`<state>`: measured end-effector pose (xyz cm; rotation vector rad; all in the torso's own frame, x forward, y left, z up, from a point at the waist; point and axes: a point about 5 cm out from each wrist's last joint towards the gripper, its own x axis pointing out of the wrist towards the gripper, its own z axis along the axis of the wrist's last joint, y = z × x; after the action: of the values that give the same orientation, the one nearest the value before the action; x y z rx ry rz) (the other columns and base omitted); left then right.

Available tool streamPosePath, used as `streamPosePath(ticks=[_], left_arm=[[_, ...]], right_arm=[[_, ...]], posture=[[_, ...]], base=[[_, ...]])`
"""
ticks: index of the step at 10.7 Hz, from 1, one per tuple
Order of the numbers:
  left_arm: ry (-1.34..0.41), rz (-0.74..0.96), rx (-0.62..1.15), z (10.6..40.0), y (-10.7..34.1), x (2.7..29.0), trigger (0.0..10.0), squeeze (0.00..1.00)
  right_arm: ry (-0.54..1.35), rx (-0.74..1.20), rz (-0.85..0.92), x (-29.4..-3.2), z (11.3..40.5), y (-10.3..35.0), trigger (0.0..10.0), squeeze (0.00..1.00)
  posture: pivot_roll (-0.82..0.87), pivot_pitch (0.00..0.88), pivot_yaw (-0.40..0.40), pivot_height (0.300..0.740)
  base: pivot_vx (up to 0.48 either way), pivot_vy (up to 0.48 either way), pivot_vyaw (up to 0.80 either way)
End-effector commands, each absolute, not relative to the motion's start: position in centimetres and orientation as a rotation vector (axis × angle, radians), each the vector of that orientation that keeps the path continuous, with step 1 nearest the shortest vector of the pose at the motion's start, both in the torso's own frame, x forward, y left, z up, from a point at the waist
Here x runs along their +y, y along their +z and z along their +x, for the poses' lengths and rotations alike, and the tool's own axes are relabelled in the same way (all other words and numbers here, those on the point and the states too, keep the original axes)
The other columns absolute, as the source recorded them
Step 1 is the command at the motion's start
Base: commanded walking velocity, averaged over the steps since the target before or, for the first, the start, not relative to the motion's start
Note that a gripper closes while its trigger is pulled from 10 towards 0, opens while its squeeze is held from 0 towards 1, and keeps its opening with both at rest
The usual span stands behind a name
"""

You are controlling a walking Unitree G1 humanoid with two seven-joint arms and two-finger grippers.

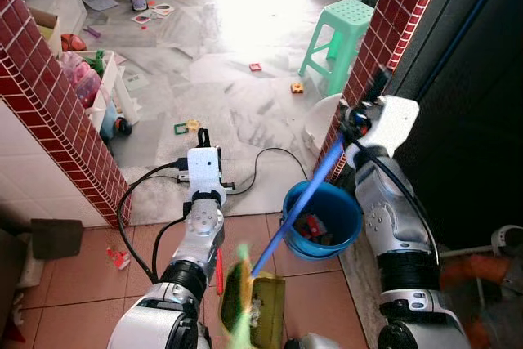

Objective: Sweep floor

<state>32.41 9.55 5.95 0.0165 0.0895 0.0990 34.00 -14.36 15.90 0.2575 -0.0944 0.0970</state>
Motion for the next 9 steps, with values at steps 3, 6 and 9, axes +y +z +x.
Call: streamPosePath(ticks=[3, 6, 9], left_arm=[[0.096, 0.046, 0.045, 33.1, 6.9, 9.4, 10.0, 0.00], [0.090, 0.056, 0.047, 33.2, 6.9, 9.3, 10.0, 0.00], [0.090, 0.063, 0.050, 33.2, 6.9, 9.3, 10.0, 0.00]], right_arm=[[0.128, -0.333, 0.184, -14.7, 34.5, 21.2, 10.0, 0.00], [0.104, -0.372, 0.126, -15.6, 34.6, 21.9, 10.0, 0.00], [0.122, -0.368, 0.066, -15.8, 34.3, 21.3, 10.0, 0.00]], posture=[[-0.09, 0.045, -0.029, 0.740], [-0.09, 0.041, -0.029, 0.740], [-0.09, 0.038, -0.029, 0.740]], base=[[0.000, 0.000, 0.00], [0.000, 0.000, 0.00], [0.000, 0.000, 0.00]])
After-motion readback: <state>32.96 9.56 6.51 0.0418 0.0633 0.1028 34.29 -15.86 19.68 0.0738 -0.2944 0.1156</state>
